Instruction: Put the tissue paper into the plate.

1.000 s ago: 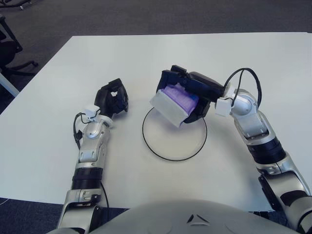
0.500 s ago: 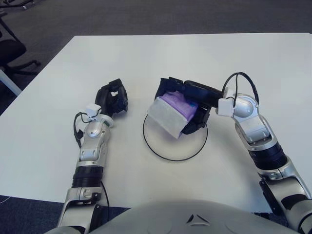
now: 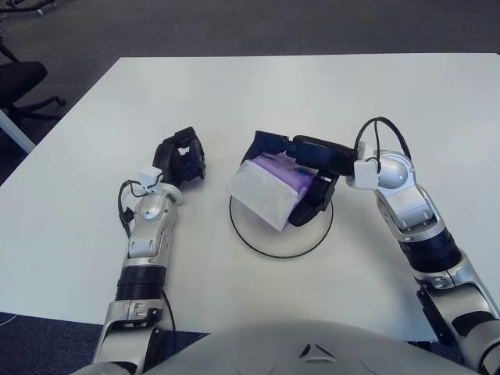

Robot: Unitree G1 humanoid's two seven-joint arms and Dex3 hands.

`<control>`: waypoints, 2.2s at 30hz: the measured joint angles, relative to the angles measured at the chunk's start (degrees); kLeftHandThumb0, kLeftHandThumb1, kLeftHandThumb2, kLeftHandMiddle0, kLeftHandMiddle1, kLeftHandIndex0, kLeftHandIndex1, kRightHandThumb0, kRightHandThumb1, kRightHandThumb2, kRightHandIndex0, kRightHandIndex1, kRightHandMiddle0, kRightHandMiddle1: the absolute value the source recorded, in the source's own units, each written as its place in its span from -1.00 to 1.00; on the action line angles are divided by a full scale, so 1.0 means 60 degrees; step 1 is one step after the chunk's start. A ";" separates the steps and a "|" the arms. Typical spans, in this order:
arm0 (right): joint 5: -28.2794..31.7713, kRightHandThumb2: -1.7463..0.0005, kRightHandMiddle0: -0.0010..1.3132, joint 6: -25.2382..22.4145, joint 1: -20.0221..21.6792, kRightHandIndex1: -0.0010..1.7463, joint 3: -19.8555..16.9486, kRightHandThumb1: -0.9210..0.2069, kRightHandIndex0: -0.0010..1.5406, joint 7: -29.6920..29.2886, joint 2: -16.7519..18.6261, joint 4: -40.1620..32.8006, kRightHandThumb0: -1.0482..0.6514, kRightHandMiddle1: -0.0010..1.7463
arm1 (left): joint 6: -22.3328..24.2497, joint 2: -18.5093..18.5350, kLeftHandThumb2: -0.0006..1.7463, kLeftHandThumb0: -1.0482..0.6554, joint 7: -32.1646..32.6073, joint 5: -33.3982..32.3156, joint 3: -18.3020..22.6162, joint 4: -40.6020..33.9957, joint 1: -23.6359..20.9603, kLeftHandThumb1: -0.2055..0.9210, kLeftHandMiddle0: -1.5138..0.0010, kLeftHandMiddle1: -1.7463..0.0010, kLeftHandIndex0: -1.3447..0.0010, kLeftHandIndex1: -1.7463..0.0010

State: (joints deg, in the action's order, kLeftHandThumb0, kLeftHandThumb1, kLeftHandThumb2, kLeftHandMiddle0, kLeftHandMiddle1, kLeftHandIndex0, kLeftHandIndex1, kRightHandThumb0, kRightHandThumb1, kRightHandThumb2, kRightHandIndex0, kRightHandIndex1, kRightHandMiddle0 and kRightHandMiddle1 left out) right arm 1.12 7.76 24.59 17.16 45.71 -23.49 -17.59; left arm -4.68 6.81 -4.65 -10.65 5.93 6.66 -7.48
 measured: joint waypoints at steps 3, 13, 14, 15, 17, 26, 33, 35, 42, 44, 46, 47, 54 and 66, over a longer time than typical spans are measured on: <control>-0.0070 0.43 -1.00 0.0307 0.0001 -0.84 0.0001 -0.71 -1.00 0.0071 -0.0170 -0.0052 -0.81 -0.35 | -0.0048 0.0007 0.19 -0.28 0.0056 0.0136 -0.0001 0.0122 -0.0076 0.50 -0.74 -1.00 -0.53 -1.00; -0.0349 0.60 -1.00 0.1165 0.0086 -1.00 -0.0002 -0.81 -1.00 0.0129 -0.0533 -0.0029 -0.92 -0.77 | -0.0194 0.0047 0.20 -0.29 0.0221 0.0576 -0.0055 0.0222 -0.0130 0.43 -0.80 -1.00 -0.63 -1.00; -0.0352 0.62 -1.00 0.1198 0.0107 -1.00 -0.0002 -0.82 -1.00 0.0148 -0.0566 -0.0031 -0.93 -0.79 | -0.0198 0.0045 0.22 -0.29 0.0278 0.0631 -0.0054 0.0222 -0.0131 0.41 -0.81 -1.00 -0.65 -1.00; -0.0358 0.63 -1.00 0.1228 0.0127 -1.00 -0.0002 -0.82 -1.00 0.0170 -0.0602 -0.0034 -0.93 -0.81 | -0.0206 0.0043 0.23 -0.29 0.0365 0.0704 -0.0054 0.0222 -0.0132 0.39 -0.81 -1.00 -0.66 -1.00; -0.0386 0.64 -1.00 0.1294 0.0166 -1.00 -0.0004 -0.82 -1.00 0.0193 -0.0686 -0.0046 -0.94 -0.84 | -0.0233 0.0039 0.24 -0.29 0.0558 0.0807 -0.0052 0.0222 -0.0135 0.37 -0.82 -1.00 -0.66 -1.00; -0.0567 0.70 -1.00 0.1322 0.0308 -1.00 -0.0010 -0.80 -1.00 0.0311 -0.1081 -0.0204 -0.94 -0.94 | -0.0246 0.0004 0.24 -0.27 0.0914 0.0888 -0.0049 0.0138 -0.0129 0.36 -0.74 -1.00 -0.61 -1.00; -0.0712 0.72 -1.00 0.1150 0.0353 -1.00 -0.0048 -0.78 -1.00 0.0417 -0.1441 -0.0424 -0.92 -0.94 | -0.0080 -0.0040 0.22 -0.27 0.0728 0.0491 -0.0043 0.0021 -0.0109 0.42 -0.73 -1.00 -0.57 -1.00; -0.0710 0.72 -1.00 0.1150 0.0368 -1.00 -0.0075 -0.80 -1.00 0.0496 -0.1528 -0.0481 -0.93 -0.97 | -0.0082 -0.0052 0.22 -0.27 0.0542 0.0314 -0.0043 0.0001 -0.0107 0.43 -0.73 -1.00 -0.57 -1.00; -0.0715 0.72 -1.00 0.1171 0.0502 -1.00 -0.0114 -0.82 -1.00 0.0576 -0.1623 -0.0408 -0.94 -1.00 | -0.0081 -0.0057 0.20 -0.26 0.0224 -0.0002 -0.0042 -0.0175 -0.0035 0.44 -0.73 -1.00 -0.54 -1.00; -0.0734 0.72 -1.00 0.1236 0.0565 -1.00 -0.0114 -0.82 -1.00 0.0574 -0.1606 -0.0315 -0.94 -1.00 | -0.0081 -0.0057 0.20 -0.26 0.0190 -0.0028 -0.0043 -0.0249 0.0009 0.45 -0.74 -1.00 -0.54 -1.00; -0.0756 0.72 -0.99 0.1306 0.0626 -1.00 -0.0114 -0.82 -1.00 0.0566 -0.1589 -0.0199 -0.94 -1.00 | -0.0081 -0.0057 0.20 -0.26 0.0161 -0.0036 -0.0049 -0.0291 0.0044 0.45 -0.74 -1.00 -0.53 -1.00; -0.0759 0.72 -0.99 0.1337 0.0648 -1.00 -0.0114 -0.83 -1.00 0.0565 -0.1586 -0.0144 -0.95 -0.99 | -0.0081 -0.0057 0.20 -0.26 0.0149 -0.0043 -0.0052 -0.0306 0.0057 0.45 -0.75 -1.00 -0.52 -1.00; -0.0935 0.72 -1.00 0.1801 0.0681 -1.00 -0.0120 -0.88 -1.00 0.0465 -0.1582 0.0193 -0.98 -1.00 | -0.0082 -0.0056 0.20 -0.25 0.0039 -0.0064 -0.0064 -0.0399 0.0121 0.43 -0.77 -1.00 -0.52 -1.00; -0.1068 0.73 -1.00 0.2530 0.0684 -1.00 -0.0191 -0.93 -1.00 0.0377 -0.1589 0.0582 -0.99 -1.00 | -0.0094 -0.0049 0.22 -0.24 -0.0008 -0.0064 -0.0106 -0.0491 0.0187 0.41 -0.77 -1.00 -0.51 -1.00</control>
State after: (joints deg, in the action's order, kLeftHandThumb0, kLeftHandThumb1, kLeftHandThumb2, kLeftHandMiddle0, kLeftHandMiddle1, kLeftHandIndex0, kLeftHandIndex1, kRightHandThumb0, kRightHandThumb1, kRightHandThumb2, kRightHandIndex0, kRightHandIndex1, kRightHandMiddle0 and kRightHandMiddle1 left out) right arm -5.28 22.94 28.70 16.02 47.97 -33.02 -14.10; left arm -5.25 6.51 -4.69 -11.03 5.29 3.71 -6.36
